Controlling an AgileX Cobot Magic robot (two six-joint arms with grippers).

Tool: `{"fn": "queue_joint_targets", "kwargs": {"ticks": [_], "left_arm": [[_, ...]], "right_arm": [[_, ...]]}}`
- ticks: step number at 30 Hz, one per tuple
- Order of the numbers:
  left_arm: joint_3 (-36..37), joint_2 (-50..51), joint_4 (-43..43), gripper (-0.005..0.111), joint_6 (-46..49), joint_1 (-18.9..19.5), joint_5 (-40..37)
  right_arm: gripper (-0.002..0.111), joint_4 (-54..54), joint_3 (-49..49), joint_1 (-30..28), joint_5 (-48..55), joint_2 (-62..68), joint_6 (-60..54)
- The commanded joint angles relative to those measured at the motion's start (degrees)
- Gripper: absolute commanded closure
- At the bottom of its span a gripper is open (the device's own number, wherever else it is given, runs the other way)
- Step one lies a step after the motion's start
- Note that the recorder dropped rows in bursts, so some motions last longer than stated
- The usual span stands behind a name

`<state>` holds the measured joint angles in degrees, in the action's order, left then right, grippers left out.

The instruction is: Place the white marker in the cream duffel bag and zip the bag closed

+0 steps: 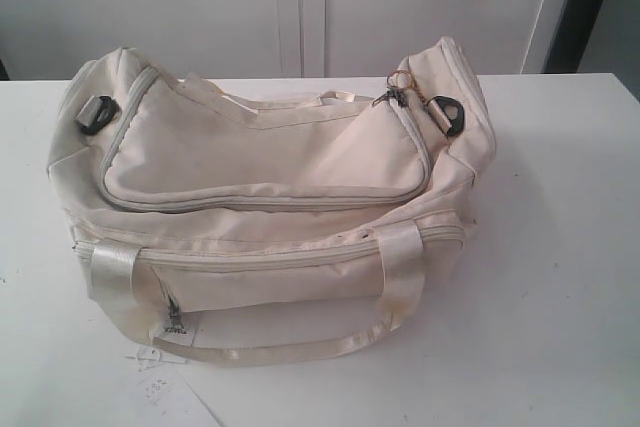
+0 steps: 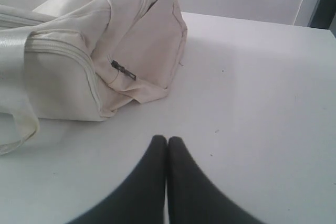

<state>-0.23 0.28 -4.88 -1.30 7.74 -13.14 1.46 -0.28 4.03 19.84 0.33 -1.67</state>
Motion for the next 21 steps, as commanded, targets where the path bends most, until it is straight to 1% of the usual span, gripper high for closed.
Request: {"fn": "queue_joint_targets", "kwargs": {"ticks": [1,6,10,21], "left_arm": [[0.2,-0.3,-0.2,0.107,0.0,0.1,0.2],[0.2,-0.3,-0.2,0.107,0.0,0.1,0.2],[0.2,-0.3,-0.2,0.107,0.0,0.1,0.2],[0.2,-0.3,-0.2,0.107,0.1,0.1,0.2]], "right_arm": [[0.108,-0.1,0.3,0.2,0.2,-0.3,0.0],[0.108,-0.1,0.3,0.2,0.2,-0.3,0.0],[0.108,0.1,0.3,-1.8,0.2,-0.3,0.0],[0.108,0.1,0.3,-5.1,0.2,-0.3,0.0]]}}
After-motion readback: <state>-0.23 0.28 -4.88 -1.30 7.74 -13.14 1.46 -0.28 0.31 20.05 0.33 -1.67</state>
